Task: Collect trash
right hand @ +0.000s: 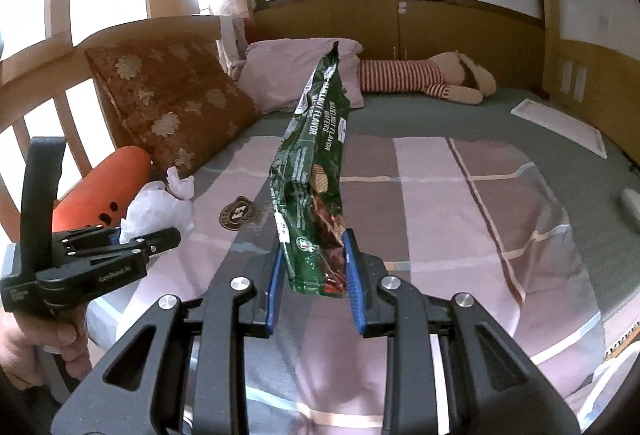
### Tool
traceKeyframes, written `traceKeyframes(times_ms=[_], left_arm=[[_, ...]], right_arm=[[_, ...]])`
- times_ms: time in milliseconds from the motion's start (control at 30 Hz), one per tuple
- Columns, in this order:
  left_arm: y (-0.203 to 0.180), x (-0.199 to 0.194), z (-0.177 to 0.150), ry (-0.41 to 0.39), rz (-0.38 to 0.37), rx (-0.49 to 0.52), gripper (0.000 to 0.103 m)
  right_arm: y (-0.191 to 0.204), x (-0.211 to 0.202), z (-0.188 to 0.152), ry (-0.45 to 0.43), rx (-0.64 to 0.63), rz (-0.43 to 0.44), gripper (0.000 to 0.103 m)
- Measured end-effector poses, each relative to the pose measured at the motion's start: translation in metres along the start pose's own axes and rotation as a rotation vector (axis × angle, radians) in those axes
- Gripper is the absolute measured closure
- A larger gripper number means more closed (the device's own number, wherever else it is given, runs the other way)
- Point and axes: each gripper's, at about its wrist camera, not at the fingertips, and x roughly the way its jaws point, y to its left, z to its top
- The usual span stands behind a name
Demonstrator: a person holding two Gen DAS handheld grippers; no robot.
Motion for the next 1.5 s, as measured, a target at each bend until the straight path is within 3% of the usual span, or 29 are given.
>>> traceKeyframes(times_ms=[167, 300, 433, 533, 567, 600, 667, 733, 800, 900, 967, 1000, 1033, 1067, 1100, 1200, 1300, 1500], left_arm=[[-0.009, -0.002, -0.001, -0.006, -0.024, 0.028, 0.072], [-0.011, -0.004, 0.000, -0.010, -0.038, 0.032, 0.072], [-0.031, -0.007, 0.003, -0.008, -0.089, 0.066, 0.072], [-0.074, -0.011, 0.004, 0.001, -0.153, 0.150, 0.072], [-0.088, -0.013, 0.003, 0.004, -0.176, 0.175, 0.072], [-0.109, -0.015, 0.002, 0.012, -0.213, 0.210, 0.072], [-0.149, -0.020, 0.000, 0.037, -0.295, 0.259, 0.072], [-0.200, -0.026, -0.003, 0.078, -0.393, 0.314, 0.072], [-0.241, -0.034, -0.006, 0.101, -0.465, 0.361, 0.072], [-0.307, -0.049, -0.015, 0.148, -0.581, 0.446, 0.071], [-0.346, -0.060, -0.025, 0.170, -0.644, 0.509, 0.065], [-0.367, -0.066, -0.031, 0.188, -0.685, 0.542, 0.055], [-0.381, -0.069, -0.037, 0.203, -0.715, 0.566, 0.033], [-0.396, -0.073, -0.041, 0.209, -0.739, 0.595, 0.021], [-0.405, -0.077, -0.043, 0.186, -0.737, 0.612, 0.008], [-0.401, -0.074, -0.036, 0.143, -0.675, 0.569, 0.005], [-0.362, -0.057, -0.018, 0.146, -0.613, 0.467, 0.005], [-0.238, -0.040, 0.026, 0.023, -0.355, 0.333, 0.004]], right_arm=[[-0.040, -0.073, 0.003, -0.087, 0.067, -0.032, 0.075], [-0.099, -0.149, -0.013, -0.139, 0.121, -0.173, 0.075], [-0.160, -0.186, -0.063, -0.077, 0.210, -0.309, 0.074], [-0.205, -0.191, -0.118, 0.036, 0.295, -0.393, 0.072], [-0.219, -0.189, -0.138, 0.083, 0.323, -0.409, 0.064], [-0.230, -0.186, -0.152, 0.126, 0.345, -0.421, 0.043], [-0.252, -0.184, -0.177, 0.195, 0.419, -0.477, 0.030], [-0.265, -0.203, -0.182, 0.145, 0.505, -0.503, 0.030], [-0.273, -0.239, -0.173, 0.000, 0.580, -0.551, 0.024], [-0.275, -0.290, -0.149, -0.196, 0.615, -0.606, 0.016], [-0.269, -0.308, -0.134, -0.253, 0.600, -0.605, 0.014], [-0.266, -0.314, -0.127, -0.271, 0.589, -0.602, 0.014], [-0.262, -0.318, -0.120, -0.287, 0.575, -0.597, 0.014], [-0.258, -0.322, -0.113, -0.301, 0.563, -0.592, 0.013], [-0.255, -0.322, -0.109, -0.307, 0.554, -0.584, 0.012], [-0.245, -0.317, -0.099, -0.302, 0.513, -0.555, 0.011], [-0.232, -0.285, -0.083, -0.250, 0.449, -0.518, 0.011], [-0.189, -0.206, -0.053, -0.140, 0.339, -0.393, 0.010]])
